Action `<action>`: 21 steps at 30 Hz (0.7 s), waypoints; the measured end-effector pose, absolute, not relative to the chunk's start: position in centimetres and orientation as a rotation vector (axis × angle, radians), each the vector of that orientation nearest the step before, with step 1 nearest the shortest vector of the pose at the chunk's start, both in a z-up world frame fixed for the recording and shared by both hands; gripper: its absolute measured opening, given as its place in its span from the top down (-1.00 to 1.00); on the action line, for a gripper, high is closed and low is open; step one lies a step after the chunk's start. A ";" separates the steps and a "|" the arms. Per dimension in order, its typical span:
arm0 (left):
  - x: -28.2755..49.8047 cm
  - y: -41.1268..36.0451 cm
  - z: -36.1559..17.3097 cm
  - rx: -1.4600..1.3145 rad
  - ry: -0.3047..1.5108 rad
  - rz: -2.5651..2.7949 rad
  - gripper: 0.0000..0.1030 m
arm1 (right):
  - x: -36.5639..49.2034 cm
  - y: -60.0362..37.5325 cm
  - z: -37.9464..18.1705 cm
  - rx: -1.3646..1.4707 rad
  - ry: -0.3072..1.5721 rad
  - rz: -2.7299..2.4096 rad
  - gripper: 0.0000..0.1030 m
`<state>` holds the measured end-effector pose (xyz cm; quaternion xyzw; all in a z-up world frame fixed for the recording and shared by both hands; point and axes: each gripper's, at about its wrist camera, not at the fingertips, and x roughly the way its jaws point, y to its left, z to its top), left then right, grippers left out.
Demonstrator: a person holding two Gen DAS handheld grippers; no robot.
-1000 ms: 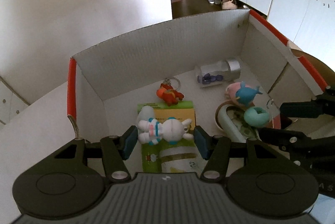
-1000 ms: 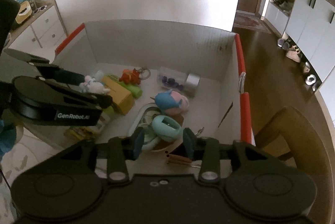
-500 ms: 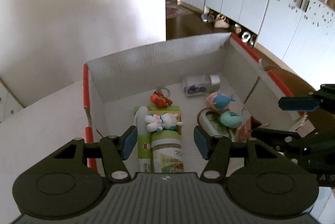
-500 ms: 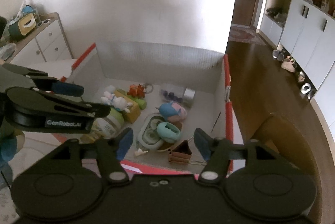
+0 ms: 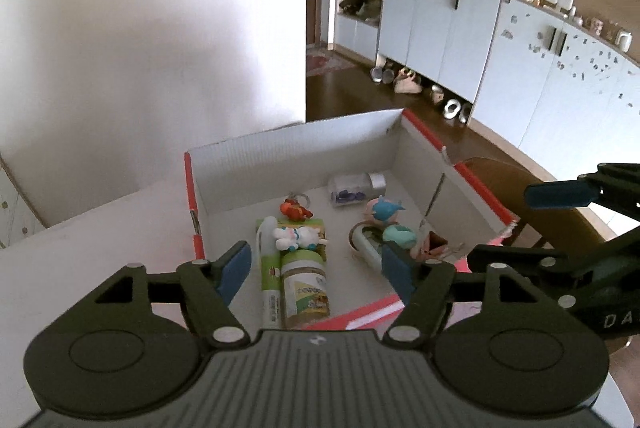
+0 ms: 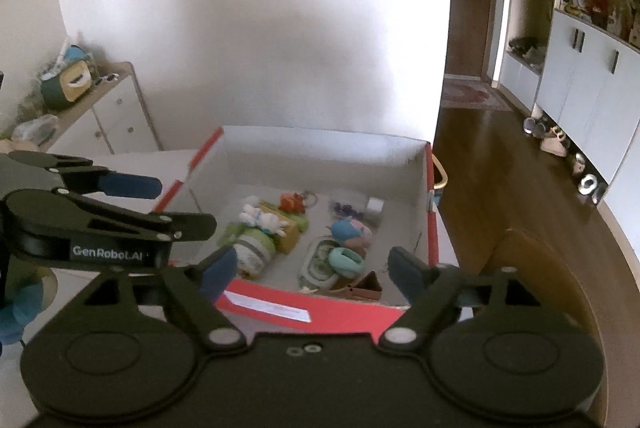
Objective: Organize rigid objects
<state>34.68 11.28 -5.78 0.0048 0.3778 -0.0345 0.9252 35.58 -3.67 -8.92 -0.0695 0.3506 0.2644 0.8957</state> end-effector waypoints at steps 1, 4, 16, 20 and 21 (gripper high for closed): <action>34.1 11.3 -5.6 0.006 0.768 -0.078 -0.51 | 35.2 -3.7 -8.7 -0.139 0.721 0.554 -0.65; 32.7 11.3 -5.2 0.008 0.755 -0.103 -0.61 | 34.0 -3.7 -8.3 -0.133 0.707 0.569 -0.73; 27.7 12.5 -3.9 -0.037 0.703 -0.117 -0.71 | 29.4 -4.0 -6.3 -0.070 0.619 0.606 -0.99; 26.4 12.8 -3.5 -0.057 0.685 -0.110 -0.83 | 28.1 -4.1 -5.9 -0.051 0.600 0.621 -0.99; 26.0 12.8 -3.5 -0.064 0.683 -0.112 -0.83 | 27.8 -4.1 -5.8 -0.046 0.596 0.623 -0.99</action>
